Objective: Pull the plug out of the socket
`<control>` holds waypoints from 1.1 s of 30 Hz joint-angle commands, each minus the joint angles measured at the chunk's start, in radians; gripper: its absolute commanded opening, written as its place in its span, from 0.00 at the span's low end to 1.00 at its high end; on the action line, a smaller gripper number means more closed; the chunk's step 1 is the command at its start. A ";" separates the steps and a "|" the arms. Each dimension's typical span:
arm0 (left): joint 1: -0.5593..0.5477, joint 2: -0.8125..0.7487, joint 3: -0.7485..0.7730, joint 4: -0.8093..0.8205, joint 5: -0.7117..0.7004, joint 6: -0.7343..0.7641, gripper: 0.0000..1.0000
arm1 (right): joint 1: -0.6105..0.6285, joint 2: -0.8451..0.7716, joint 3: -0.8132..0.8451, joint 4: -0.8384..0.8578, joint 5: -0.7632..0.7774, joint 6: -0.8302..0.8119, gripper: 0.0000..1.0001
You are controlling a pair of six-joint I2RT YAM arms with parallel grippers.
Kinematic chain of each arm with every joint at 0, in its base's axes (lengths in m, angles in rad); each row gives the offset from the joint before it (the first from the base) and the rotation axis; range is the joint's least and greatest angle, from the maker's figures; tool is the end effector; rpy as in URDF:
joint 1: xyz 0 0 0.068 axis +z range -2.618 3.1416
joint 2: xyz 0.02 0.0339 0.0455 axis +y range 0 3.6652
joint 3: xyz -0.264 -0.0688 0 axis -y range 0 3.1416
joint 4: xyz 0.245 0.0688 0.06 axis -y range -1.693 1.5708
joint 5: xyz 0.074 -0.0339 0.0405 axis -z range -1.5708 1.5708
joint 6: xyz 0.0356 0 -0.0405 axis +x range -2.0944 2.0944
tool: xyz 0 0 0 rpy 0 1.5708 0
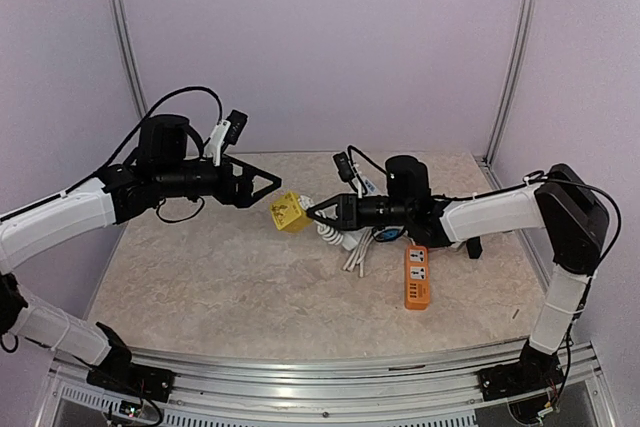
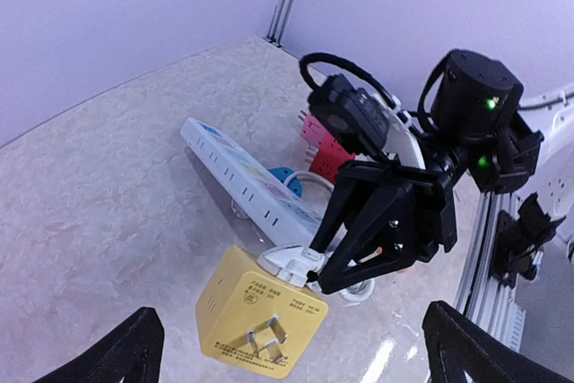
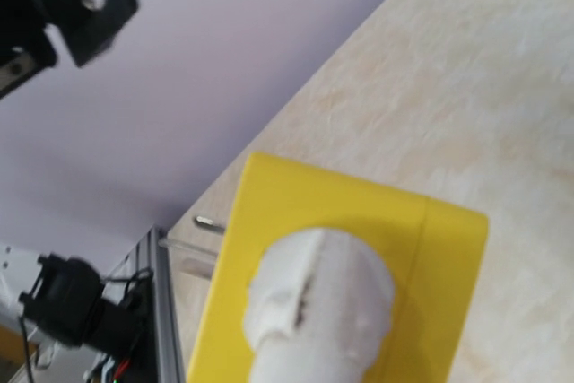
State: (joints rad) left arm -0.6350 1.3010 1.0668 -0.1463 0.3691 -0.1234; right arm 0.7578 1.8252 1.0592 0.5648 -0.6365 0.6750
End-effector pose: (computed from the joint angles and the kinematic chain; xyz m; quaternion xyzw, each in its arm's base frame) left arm 0.2350 -0.1891 0.3296 0.3055 0.7615 -0.3452 0.4557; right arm 0.2797 0.2938 0.2219 -0.2282 0.7268 0.5773 0.2939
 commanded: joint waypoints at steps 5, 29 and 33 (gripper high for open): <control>0.170 -0.045 -0.141 0.279 0.236 -0.598 0.99 | 0.015 -0.112 0.002 0.036 0.205 -0.103 0.00; 0.119 0.228 -0.033 0.244 0.246 -0.728 0.99 | 0.118 -0.132 0.090 -0.160 0.468 -0.328 0.00; 0.115 0.256 -0.013 0.247 0.245 -0.728 0.99 | 0.129 -0.131 0.101 -0.179 0.483 -0.345 0.00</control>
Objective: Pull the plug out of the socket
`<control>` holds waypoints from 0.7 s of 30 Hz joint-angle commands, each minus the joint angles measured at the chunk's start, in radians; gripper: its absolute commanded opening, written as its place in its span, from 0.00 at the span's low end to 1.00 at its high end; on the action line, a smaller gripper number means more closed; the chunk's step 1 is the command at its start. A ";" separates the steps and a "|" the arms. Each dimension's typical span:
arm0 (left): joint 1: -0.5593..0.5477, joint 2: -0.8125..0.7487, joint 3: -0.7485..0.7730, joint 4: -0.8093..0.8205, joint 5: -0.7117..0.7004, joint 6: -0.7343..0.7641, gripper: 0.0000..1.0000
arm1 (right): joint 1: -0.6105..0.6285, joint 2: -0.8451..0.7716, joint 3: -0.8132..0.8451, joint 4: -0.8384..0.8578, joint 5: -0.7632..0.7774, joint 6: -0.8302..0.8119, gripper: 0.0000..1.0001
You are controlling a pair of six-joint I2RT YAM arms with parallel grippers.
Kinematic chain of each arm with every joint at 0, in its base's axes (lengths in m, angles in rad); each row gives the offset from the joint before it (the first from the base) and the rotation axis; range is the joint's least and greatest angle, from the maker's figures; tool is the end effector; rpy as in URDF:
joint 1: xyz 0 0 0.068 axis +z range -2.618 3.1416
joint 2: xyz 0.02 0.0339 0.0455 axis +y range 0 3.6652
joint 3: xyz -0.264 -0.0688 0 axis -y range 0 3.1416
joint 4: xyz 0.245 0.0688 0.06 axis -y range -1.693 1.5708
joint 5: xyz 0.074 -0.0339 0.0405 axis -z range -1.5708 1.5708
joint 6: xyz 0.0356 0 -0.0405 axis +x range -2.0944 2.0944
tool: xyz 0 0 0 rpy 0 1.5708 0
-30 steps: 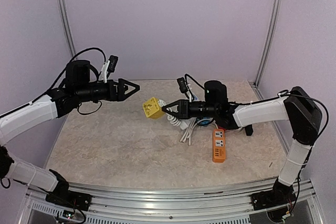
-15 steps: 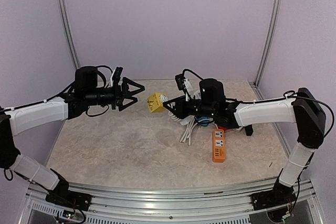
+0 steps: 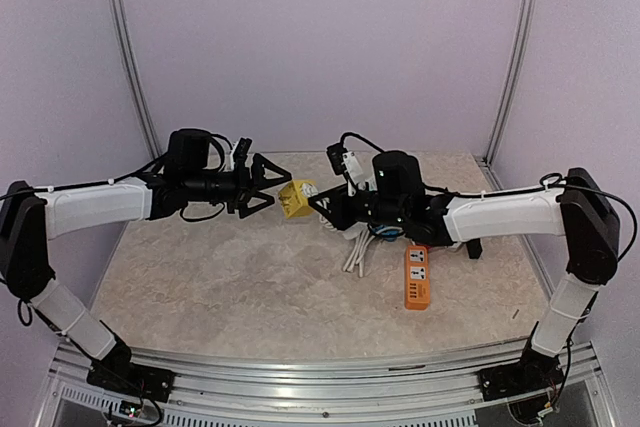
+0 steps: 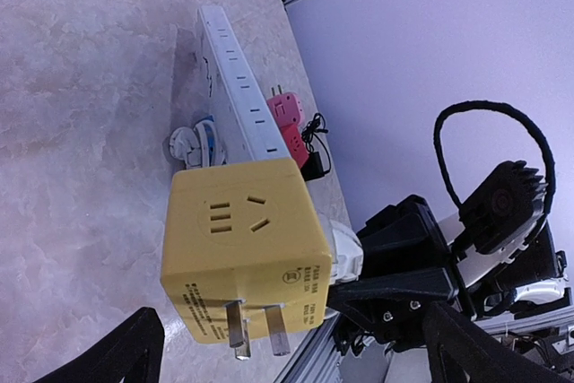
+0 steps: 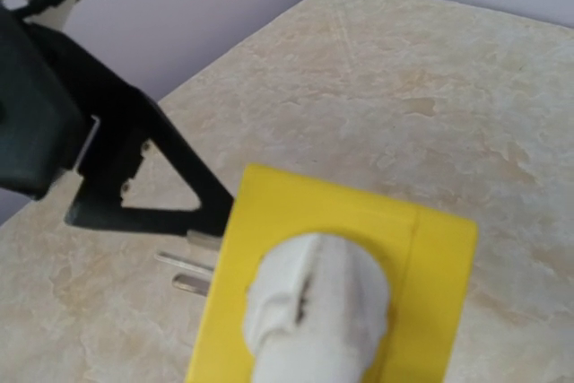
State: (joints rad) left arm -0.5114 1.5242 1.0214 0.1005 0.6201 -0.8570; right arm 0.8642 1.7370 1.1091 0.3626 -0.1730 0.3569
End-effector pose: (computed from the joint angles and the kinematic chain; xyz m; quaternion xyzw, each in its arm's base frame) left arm 0.2916 -0.1874 0.2714 0.0292 0.8115 -0.5292 0.2462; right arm 0.2566 0.3101 0.2499 -0.2494 0.7530 0.4031 0.4564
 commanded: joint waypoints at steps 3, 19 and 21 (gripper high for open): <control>-0.010 0.049 0.038 -0.020 -0.031 0.009 0.99 | 0.028 -0.046 0.053 0.018 0.018 -0.028 0.00; -0.021 0.091 0.066 -0.025 -0.045 0.005 0.99 | 0.053 -0.042 0.076 -0.021 0.048 -0.054 0.00; -0.021 0.096 0.067 -0.025 -0.044 0.003 0.97 | 0.055 -0.043 0.077 -0.021 0.048 -0.056 0.00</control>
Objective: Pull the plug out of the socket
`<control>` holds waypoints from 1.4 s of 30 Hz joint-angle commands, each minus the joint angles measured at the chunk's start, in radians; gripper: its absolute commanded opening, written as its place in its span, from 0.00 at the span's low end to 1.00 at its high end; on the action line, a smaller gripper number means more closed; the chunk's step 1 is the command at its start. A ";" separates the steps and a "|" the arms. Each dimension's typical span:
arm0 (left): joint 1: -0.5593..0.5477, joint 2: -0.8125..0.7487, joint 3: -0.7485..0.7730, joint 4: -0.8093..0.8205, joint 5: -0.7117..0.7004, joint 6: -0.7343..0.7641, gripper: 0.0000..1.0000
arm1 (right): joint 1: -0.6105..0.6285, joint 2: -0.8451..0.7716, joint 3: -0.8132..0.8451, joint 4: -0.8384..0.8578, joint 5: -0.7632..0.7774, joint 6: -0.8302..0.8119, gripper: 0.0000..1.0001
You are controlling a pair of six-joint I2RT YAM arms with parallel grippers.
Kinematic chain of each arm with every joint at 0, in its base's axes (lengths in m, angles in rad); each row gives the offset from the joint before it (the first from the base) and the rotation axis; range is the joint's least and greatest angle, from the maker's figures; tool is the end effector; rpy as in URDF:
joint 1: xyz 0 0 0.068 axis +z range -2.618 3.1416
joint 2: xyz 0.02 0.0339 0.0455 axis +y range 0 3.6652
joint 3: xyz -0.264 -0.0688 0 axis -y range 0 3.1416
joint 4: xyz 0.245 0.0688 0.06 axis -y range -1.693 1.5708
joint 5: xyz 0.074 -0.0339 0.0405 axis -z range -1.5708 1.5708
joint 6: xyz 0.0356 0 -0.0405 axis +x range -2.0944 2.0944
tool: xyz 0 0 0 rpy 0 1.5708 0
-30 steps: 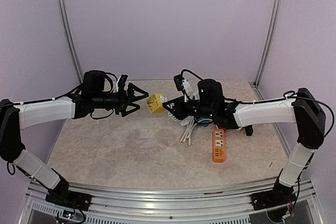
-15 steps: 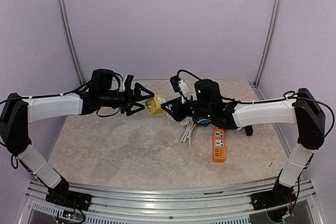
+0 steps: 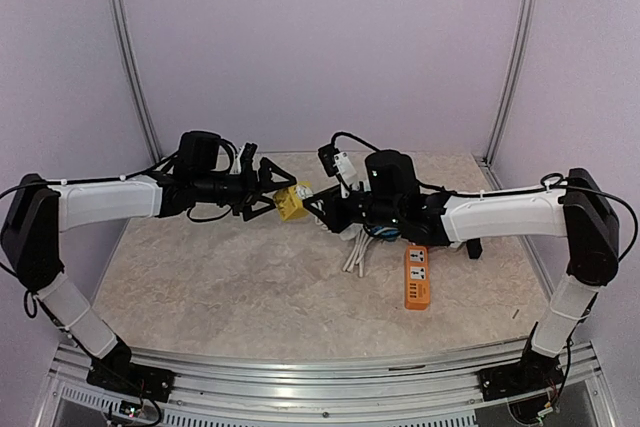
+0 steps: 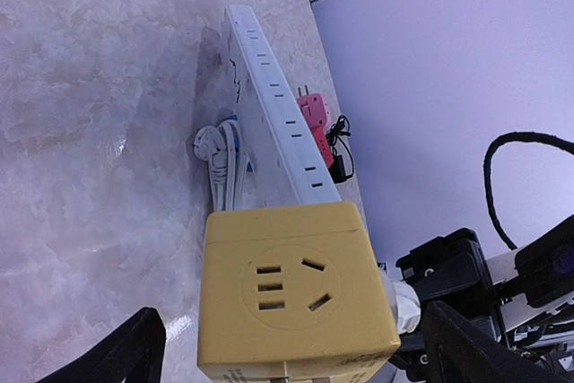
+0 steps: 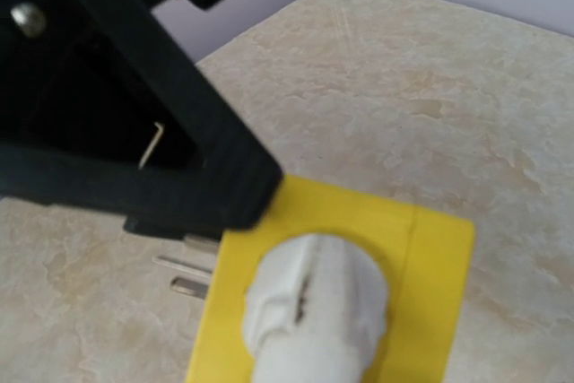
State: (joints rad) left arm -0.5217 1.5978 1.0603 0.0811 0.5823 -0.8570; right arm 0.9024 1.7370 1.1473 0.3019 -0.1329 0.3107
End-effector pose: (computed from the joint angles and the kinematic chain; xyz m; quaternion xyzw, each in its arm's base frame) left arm 0.3036 -0.1971 0.2578 0.0140 0.8270 -0.5102 0.2359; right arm 0.2476 0.3211 0.2565 -0.2711 0.7531 0.3841 0.4602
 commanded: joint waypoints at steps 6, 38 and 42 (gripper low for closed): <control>-0.011 0.032 0.032 0.001 -0.013 0.002 0.86 | 0.024 -0.037 0.053 0.019 0.010 -0.024 0.00; -0.005 0.052 0.022 0.044 0.016 -0.024 0.57 | 0.039 -0.029 0.058 -0.012 0.063 -0.014 0.00; -0.010 0.058 0.024 0.042 0.025 -0.011 0.57 | 0.038 -0.023 0.068 -0.019 0.065 0.001 0.00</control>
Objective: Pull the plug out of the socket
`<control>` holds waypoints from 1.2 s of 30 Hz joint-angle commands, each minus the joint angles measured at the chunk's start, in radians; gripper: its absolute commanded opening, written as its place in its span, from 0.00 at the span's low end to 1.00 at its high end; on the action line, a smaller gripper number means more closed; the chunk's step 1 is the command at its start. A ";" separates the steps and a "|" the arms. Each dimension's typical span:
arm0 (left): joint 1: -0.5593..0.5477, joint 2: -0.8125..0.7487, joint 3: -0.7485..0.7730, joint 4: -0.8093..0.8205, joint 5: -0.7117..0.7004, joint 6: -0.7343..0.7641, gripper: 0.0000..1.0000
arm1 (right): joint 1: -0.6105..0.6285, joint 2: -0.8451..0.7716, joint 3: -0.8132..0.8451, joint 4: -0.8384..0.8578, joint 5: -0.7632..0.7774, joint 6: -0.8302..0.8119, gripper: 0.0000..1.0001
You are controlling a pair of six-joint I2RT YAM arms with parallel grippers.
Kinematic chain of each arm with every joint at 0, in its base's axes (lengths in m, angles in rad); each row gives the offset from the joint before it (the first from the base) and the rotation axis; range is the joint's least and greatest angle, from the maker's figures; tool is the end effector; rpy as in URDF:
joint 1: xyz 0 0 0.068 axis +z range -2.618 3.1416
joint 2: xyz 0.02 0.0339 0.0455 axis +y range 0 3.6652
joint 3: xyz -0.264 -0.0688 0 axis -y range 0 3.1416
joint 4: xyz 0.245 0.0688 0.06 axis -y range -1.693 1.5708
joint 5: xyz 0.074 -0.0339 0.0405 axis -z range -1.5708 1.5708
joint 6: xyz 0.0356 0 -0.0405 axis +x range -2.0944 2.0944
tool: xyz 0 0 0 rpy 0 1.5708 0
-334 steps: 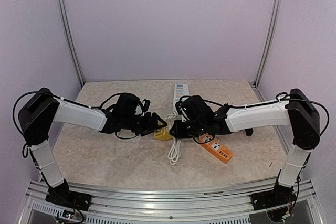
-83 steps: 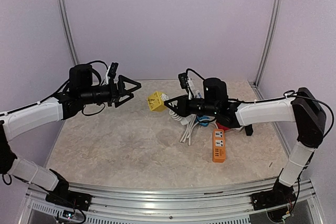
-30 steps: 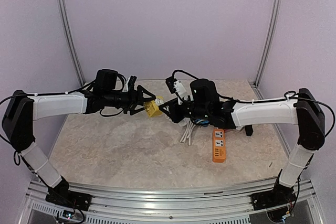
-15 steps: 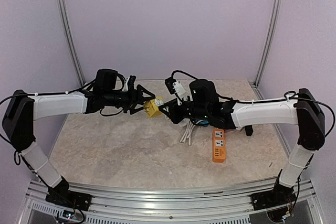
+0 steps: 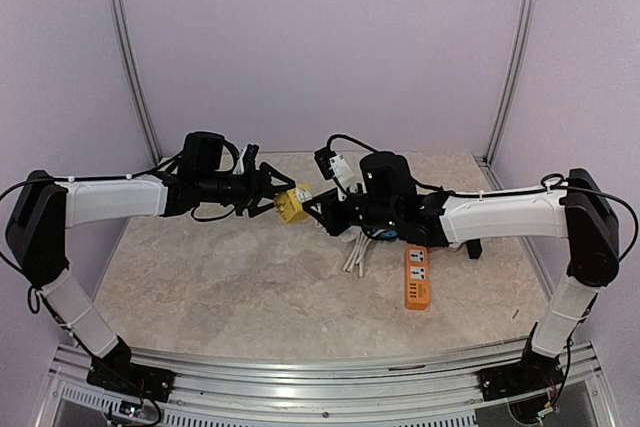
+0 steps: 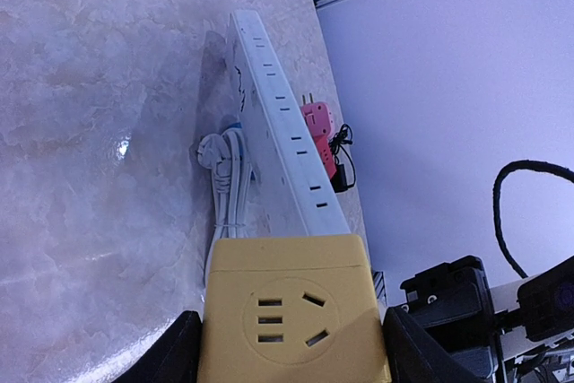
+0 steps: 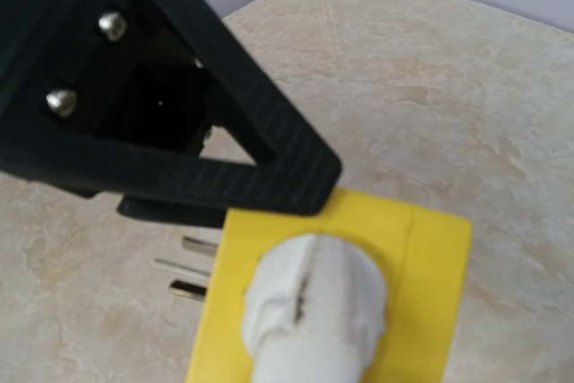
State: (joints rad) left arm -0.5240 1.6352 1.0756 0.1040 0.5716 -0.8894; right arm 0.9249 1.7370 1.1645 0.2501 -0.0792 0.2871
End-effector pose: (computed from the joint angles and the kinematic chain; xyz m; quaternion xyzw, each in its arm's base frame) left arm 0.3106 -0.2017 0.2520 -0.0012 0.8277 -0.5116 0.2308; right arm 0.2421 0.3259 0.2569 -0.2762 0.7627 0.3590 0.4617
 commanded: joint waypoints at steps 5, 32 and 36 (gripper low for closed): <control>-0.016 0.016 0.008 0.015 0.026 0.038 0.59 | 0.016 -0.014 0.060 0.021 0.017 0.035 0.00; -0.027 0.007 -0.001 0.026 0.026 0.060 0.45 | 0.014 -0.026 0.054 0.013 0.026 0.076 0.00; -0.027 -0.007 -0.012 0.043 0.029 0.088 0.38 | 0.001 -0.039 0.031 0.056 -0.013 0.120 0.00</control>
State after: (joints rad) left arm -0.5312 1.6417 1.0756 0.1131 0.5659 -0.8490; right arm 0.9268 1.7370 1.1831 0.2150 -0.0669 0.3462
